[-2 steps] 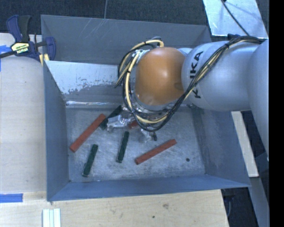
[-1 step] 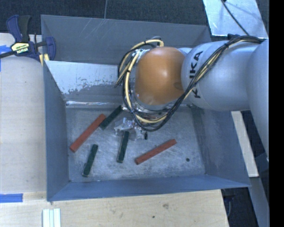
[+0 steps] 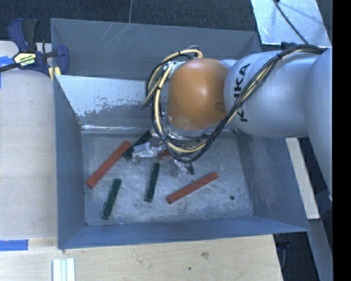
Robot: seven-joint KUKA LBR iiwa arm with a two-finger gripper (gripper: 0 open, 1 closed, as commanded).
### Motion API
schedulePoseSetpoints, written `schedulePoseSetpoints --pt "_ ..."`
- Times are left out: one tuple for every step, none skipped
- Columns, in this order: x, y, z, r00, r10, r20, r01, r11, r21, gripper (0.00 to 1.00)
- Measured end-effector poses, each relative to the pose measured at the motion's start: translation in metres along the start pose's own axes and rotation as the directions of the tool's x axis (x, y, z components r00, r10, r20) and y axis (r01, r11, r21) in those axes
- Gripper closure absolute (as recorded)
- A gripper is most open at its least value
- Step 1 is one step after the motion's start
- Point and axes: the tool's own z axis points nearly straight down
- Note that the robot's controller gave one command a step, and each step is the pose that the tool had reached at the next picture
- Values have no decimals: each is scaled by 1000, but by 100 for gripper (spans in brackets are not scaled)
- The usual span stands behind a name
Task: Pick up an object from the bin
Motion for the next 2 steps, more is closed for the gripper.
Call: schedulePoseSetpoints --pt "-1 0 -1 1000 0 1 0 1000 0 100" --pt "0 0 0 1000 1 -1 -1 1000 -1 0"
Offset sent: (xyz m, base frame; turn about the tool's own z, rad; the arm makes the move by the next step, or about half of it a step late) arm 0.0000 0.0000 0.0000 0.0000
